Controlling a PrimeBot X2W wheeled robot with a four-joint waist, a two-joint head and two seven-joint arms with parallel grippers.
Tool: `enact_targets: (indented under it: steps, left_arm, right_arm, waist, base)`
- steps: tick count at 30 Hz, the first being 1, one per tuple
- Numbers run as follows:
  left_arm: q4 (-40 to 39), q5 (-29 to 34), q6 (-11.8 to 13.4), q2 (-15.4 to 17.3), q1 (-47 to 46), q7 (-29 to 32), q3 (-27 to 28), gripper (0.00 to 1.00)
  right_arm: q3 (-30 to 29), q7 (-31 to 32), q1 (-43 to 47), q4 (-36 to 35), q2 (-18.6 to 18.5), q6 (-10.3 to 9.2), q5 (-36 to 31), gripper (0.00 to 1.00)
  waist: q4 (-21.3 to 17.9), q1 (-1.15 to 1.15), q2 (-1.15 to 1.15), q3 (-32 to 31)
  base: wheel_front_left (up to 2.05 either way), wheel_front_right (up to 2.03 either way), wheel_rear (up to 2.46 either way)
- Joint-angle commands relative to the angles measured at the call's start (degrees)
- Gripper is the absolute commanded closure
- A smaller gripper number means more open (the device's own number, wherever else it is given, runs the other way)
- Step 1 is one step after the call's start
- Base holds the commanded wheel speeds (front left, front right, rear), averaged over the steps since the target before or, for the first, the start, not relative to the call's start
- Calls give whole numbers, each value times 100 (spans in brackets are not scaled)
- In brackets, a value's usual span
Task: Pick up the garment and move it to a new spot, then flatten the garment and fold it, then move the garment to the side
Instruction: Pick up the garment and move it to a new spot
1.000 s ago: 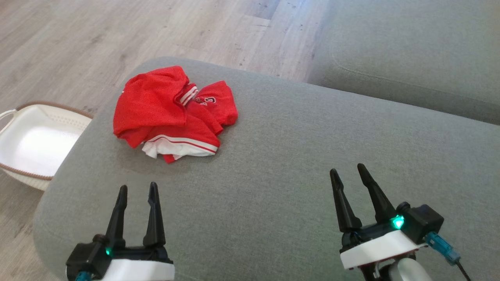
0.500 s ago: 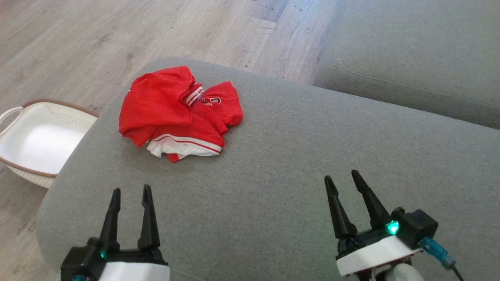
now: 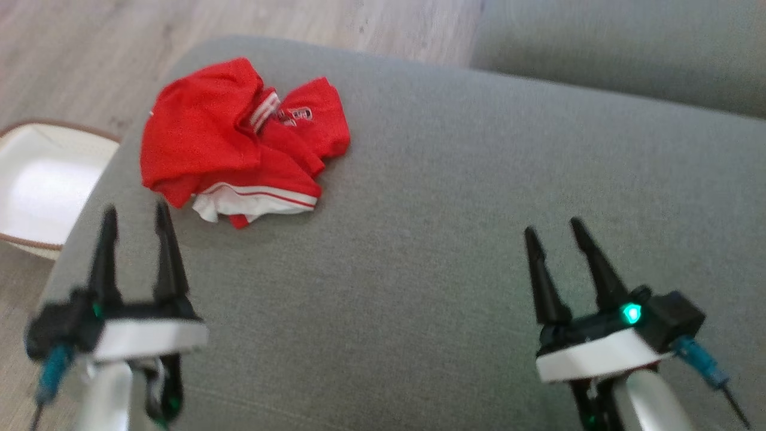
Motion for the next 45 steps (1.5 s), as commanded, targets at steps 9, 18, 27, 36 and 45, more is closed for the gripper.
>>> enact_targets:
  steps: [9, 18, 27, 36, 45]
  left_arm:
    - [1525, 152, -132, 1392, -2436, 756, -447, 0]
    - [3238, -503, -137, 2334, -3998, 2125, -1563, 0]
    - [4749, -620, -138, 2528, -4568, 2429, -1809, 0]
    - [4993, -724, 0, 2576, -5020, 1323, -1764, 100]
    - [4405, -954, -1, 2405, -5319, 58, -1480, 100]
  right_arm:
    - [-384, -61, -593, -442, -37, -4, -431, 0]
    - [-386, -61, -817, -572, -37, -4, -526, 0]
    - [-450, -61, -924, -656, -37, -4, -608, 0]
    - [-461, -61, -942, -560, -37, -4, -586, 0]
    - [-439, -61, -793, -441, -37, -4, -340, 0]
  waist:
    - [-481, -1, 0, 1021]
    - [-947, -1, 0, 1528]
    - [-1175, -1, 0, 1775]
    - [-1165, -1, 0, 1550]
    - [-1180, -1, 0, 1001]
  base:
    - [0, 0, 0]
    - [0, 0, 0]
    - [0, 0, 0]
    - [0, 0, 0]
    - [0, 0, 0]
